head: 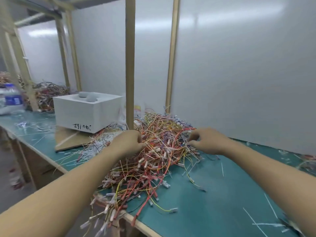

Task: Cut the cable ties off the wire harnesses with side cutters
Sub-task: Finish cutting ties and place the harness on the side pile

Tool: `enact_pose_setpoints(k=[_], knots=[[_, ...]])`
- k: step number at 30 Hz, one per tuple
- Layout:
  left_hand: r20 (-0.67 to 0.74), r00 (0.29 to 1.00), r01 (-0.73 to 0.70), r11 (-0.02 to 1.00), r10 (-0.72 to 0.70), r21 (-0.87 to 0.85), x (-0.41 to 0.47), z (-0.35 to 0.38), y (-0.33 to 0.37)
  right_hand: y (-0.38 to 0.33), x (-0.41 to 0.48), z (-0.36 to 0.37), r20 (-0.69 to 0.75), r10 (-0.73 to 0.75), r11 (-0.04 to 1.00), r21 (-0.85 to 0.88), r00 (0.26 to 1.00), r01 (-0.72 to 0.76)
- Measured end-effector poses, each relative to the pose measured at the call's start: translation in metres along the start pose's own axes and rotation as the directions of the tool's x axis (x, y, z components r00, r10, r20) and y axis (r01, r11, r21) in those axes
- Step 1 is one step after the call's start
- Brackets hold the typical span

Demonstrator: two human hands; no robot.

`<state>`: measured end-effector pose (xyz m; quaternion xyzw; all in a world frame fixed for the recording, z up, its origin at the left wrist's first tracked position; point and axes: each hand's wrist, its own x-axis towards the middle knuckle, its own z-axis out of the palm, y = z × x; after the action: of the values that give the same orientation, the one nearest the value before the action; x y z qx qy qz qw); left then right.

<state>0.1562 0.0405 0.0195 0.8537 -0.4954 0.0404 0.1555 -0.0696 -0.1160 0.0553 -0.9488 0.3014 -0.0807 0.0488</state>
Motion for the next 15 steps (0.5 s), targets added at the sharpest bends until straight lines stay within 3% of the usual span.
enact_pose_setpoints(k=[4, 8, 11, 15], knots=[[-0.102, 0.992, -0.082, 0.992, 0.072, -0.100, 0.014, -0.018, 0.003, -0.043, 0.040, 0.019, -0.053, -0.009, 0.969, 0.246, 0.999, 0.022], [-0.222, 0.974, -0.155, 0.866, 0.053, -0.475, 0.015, -0.053, 0.011, -0.052, 0.076, 0.021, -0.008, 0.225, 0.842, 0.506, 0.974, -0.190], [-0.147, 0.984, -0.173, 0.720, 0.100, -0.672, 0.009, -0.071, 0.017, -0.056, 0.091, 0.018, 0.153, 0.354, 0.592, 0.727, 0.923, -0.348], [0.030, 0.960, -0.163, 0.639, 0.280, -0.751, 0.001, -0.073, 0.008, -0.057, 0.109, 0.003, 0.203, 0.340, 0.214, 0.934, 0.918, -0.286]])
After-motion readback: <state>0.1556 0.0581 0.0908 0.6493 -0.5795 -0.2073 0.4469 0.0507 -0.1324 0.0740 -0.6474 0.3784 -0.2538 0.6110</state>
